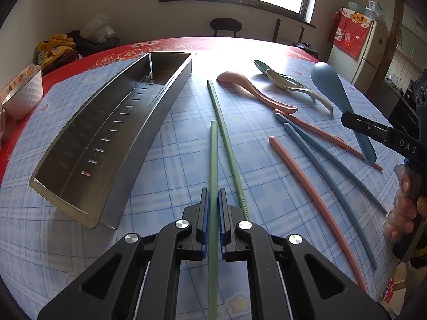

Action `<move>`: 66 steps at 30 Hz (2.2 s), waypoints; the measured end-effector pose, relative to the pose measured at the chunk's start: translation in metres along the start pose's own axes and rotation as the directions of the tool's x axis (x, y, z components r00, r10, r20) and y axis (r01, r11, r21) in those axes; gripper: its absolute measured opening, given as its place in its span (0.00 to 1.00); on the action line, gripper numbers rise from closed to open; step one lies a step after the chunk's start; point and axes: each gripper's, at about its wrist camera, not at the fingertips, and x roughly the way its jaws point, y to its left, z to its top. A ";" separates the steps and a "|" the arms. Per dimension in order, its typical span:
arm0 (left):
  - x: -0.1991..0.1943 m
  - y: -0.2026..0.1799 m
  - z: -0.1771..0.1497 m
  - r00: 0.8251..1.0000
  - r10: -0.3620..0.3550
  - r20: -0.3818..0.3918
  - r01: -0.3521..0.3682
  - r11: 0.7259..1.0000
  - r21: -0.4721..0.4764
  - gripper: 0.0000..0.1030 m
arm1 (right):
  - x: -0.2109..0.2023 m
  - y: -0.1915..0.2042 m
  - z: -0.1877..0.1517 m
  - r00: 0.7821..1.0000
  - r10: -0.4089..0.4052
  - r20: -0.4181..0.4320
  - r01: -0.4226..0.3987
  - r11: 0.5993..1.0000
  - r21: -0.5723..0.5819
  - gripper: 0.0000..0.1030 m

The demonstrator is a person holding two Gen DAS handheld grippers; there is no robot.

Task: Organize utensils
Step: 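Lift the green chopstick with the left gripper while the right gripper lifts the blue spoon, then lower the green chopstick into the steel tray and open the left gripper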

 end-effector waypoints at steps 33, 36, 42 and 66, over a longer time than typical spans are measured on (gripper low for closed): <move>-0.049 0.053 0.060 0.996 -0.056 0.074 0.060 0.997 -0.045 0.06 | -0.007 -0.019 -0.005 0.997 0.083 0.009 -0.083 0.995 0.062 0.07; -0.037 0.068 0.086 0.998 -0.009 0.061 0.011 1.000 -0.029 0.06 | -0.004 -0.020 -0.005 0.996 0.084 0.000 -0.084 0.994 0.066 0.07; 0.017 0.082 0.127 0.999 0.042 -0.031 -0.042 0.999 0.008 0.06 | 0.000 -0.020 -0.004 0.997 0.072 -0.009 -0.071 0.995 0.067 0.07; 0.076 0.082 0.134 0.979 -0.023 -0.203 0.027 1.000 0.016 0.07 | 0.006 -0.021 -0.005 0.998 0.060 -0.023 -0.058 0.995 0.078 0.07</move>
